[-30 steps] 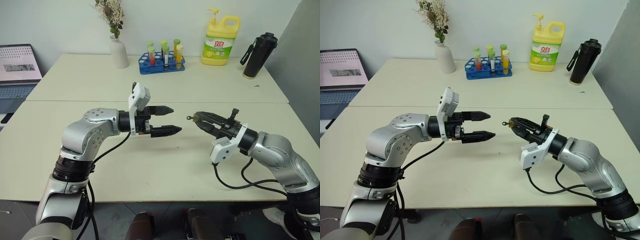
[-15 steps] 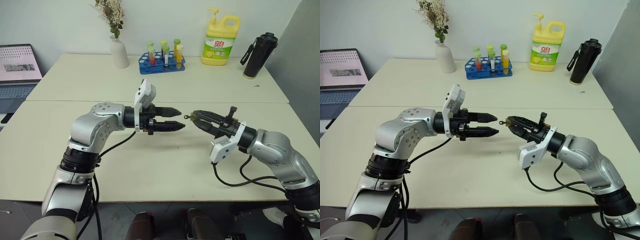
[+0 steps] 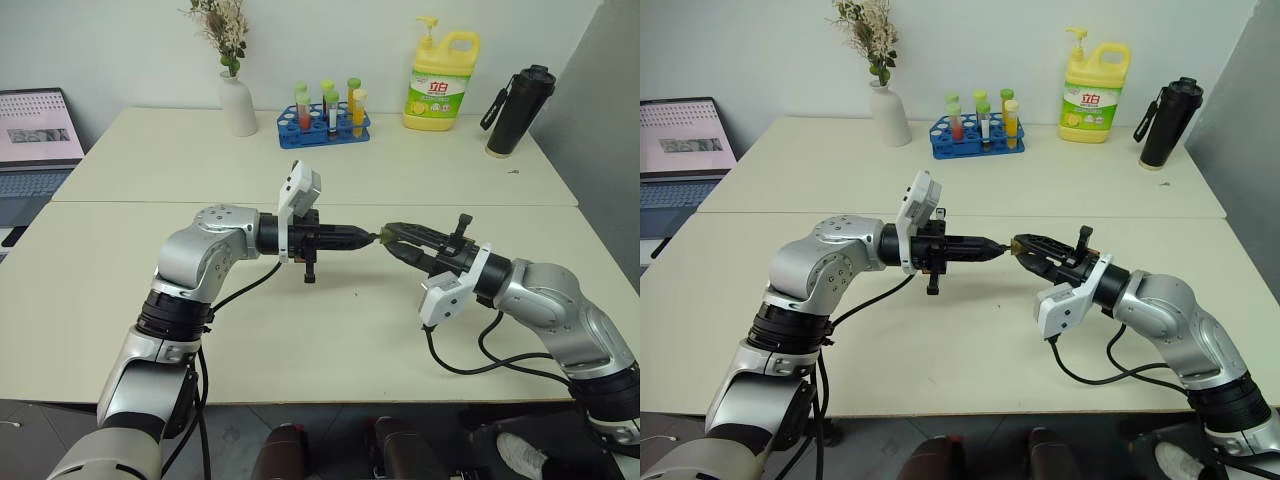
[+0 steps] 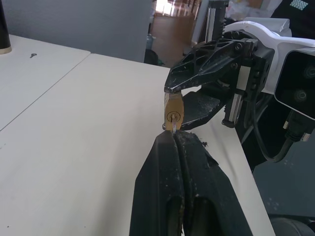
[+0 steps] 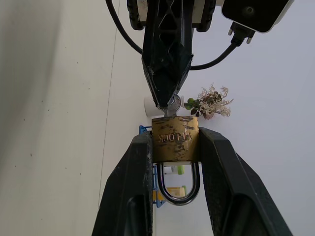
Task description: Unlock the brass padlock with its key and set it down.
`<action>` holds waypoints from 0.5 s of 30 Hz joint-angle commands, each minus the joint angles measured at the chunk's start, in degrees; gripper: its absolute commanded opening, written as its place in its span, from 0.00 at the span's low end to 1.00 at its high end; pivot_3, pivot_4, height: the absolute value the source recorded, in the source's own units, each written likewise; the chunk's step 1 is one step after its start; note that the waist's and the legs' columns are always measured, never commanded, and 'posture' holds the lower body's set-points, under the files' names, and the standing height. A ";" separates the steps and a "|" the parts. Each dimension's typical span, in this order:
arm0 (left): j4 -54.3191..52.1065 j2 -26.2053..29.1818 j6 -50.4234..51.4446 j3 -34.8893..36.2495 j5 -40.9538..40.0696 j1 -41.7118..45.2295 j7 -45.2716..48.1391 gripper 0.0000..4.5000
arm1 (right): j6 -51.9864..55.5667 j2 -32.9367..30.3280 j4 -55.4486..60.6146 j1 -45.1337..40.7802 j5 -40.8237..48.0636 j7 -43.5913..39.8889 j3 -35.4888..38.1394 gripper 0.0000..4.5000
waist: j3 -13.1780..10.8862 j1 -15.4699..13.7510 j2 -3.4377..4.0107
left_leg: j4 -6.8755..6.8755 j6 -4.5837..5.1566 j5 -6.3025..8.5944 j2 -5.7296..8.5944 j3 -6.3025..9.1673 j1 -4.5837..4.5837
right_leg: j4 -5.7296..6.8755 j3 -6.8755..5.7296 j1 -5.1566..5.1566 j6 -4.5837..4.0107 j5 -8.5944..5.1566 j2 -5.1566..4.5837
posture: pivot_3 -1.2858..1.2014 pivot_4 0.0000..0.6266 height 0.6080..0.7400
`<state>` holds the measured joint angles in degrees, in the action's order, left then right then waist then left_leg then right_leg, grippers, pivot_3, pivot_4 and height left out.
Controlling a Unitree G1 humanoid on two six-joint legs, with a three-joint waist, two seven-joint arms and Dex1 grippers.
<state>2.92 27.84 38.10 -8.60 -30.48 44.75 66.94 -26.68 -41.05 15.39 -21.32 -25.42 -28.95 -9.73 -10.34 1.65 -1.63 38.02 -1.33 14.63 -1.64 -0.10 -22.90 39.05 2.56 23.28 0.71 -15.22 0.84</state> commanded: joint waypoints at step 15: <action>-1.45 -1.56 -10.66 -0.51 4.32 -0.25 1.86 0.00 | -0.78 0.73 1.98 0.18 2.91 -1.58 0.78 0.21 | 0.00 -0.01 0.00 | 0.00 0.00 0.00 0.00 0.00 0.00 | 0.00 0.00 0.00 -0.01 0.01 0.00 | 0.52 0.24 1.00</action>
<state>3.04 26.83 31.20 -8.78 -26.92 43.93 68.40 -26.52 -40.45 15.37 -21.00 -23.95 -30.15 -9.23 -10.34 1.64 -1.63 38.02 -1.33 14.63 -1.63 -0.10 -22.90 39.05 2.56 23.28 0.70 -15.21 0.84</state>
